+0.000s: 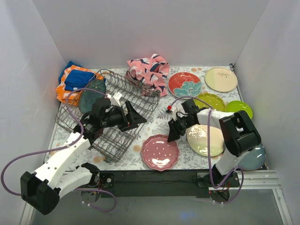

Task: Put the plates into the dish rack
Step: Grab a plate with the right arm, then pass the plate from the right arm to the left

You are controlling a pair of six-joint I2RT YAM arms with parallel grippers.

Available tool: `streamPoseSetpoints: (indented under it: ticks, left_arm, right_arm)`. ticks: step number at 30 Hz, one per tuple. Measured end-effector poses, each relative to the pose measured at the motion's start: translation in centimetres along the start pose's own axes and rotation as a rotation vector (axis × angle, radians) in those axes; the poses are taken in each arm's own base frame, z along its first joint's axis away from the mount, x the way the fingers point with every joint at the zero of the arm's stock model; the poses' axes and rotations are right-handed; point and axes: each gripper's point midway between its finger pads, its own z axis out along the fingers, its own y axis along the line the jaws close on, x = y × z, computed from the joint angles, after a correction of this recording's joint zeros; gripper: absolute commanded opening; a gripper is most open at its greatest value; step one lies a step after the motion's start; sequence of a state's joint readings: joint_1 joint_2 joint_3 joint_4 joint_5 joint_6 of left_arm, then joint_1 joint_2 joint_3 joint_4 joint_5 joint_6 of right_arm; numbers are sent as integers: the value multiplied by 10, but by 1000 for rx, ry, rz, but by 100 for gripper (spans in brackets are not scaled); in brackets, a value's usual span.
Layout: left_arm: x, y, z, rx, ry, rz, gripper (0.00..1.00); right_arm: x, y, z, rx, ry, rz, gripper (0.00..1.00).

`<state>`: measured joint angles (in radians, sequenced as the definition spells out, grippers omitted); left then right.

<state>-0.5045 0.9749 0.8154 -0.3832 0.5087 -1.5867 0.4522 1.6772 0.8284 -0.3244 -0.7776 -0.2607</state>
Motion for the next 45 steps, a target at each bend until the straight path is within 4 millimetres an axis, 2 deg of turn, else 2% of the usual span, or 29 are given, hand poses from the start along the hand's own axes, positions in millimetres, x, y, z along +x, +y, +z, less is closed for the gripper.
streamPoseSetpoints:
  ticks: [1, 3, 4, 7, 13, 17, 25, 35, 45]
  left_arm:
    - [0, 0, -1, 3, -8, 1, 78]
    - [1, 1, -3, 3, -15, -2, 78]
    - [2, 2, -3, 2, -17, -4, 78]
    - [6, 8, -3, -7, -20, -18, 78]
    - [12, 14, 0, -17, -8, -38, 77]
    - [16, 11, 3, -11, 9, -35, 77]
    - [42, 23, 38, -79, 137, -29, 77]
    - [59, 33, 68, -160, 192, -15, 77]
    - [63, 40, 85, -200, 175, -55, 77]
  right_arm:
    - [-1, -2, 2, 5, 7, -2, 32]
    - [-2, -4, 6, 6, 19, -5, 24]
    - [-2, -5, 8, 8, 26, -3, 15]
    - [-2, -6, 10, 12, 37, 11, 1]
    - [-3, -4, 10, -4, 40, -42, 1]
    - [-2, -9, 2, 3, 29, -32, 1]
    - [-3, -34, -31, 47, -42, 42, 1]
    - [-27, -29, -54, 7, -144, 52, 1]
    - [-31, -32, -69, 6, -193, 106, 1]
